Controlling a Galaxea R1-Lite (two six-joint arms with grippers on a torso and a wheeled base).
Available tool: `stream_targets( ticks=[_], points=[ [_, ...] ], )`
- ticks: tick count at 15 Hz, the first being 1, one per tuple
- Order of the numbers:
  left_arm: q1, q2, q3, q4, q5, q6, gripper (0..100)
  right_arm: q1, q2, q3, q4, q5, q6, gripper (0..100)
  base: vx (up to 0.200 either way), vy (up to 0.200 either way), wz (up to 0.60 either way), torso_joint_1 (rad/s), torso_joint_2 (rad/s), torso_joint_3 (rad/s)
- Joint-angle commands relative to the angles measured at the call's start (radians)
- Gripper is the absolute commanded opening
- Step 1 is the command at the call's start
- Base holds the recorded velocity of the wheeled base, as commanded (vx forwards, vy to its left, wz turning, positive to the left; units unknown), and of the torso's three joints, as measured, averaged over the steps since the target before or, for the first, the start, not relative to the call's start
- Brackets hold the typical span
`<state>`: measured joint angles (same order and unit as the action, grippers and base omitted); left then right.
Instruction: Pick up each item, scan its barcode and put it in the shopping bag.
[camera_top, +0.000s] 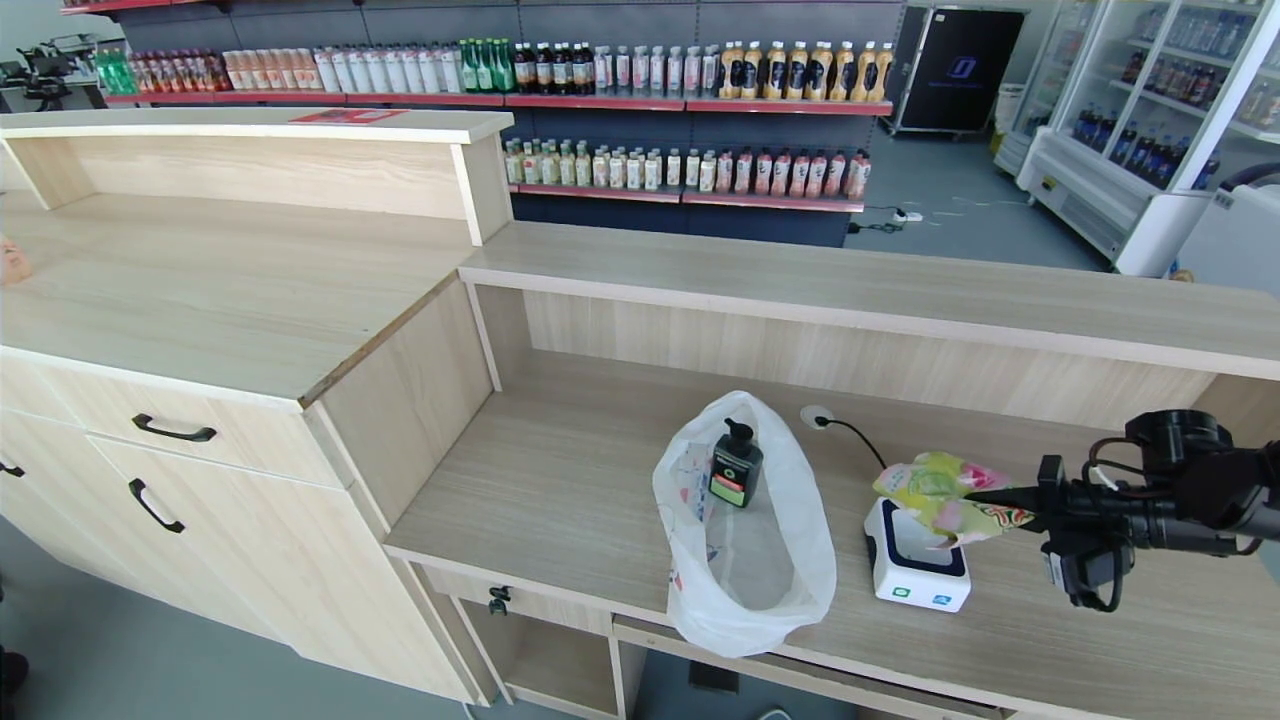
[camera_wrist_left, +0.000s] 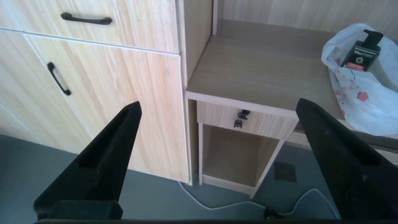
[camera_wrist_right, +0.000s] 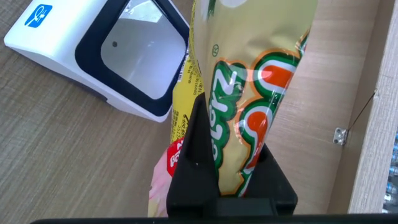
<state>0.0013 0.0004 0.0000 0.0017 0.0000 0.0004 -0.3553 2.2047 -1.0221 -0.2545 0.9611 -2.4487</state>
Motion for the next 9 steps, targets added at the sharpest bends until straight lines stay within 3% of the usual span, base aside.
stream_targets(
  ticks=[1, 9],
  points=[
    [0.0, 0.0, 0.0, 0.0, 0.0, 0.0, 100, -0.005, -0.006, 0.007, 0.0, -0.001, -0.001, 0, 0.0, 0.0, 0.0, 0.0, 0.0, 0.0],
    [0.0, 0.0, 0.0, 0.0, 0.0, 0.001, 100, -0.014, -0.033, 0.034, 0.0, 0.001, -0.004, 0, 0.0, 0.0, 0.0, 0.0, 0.0, 0.0]
  ],
)
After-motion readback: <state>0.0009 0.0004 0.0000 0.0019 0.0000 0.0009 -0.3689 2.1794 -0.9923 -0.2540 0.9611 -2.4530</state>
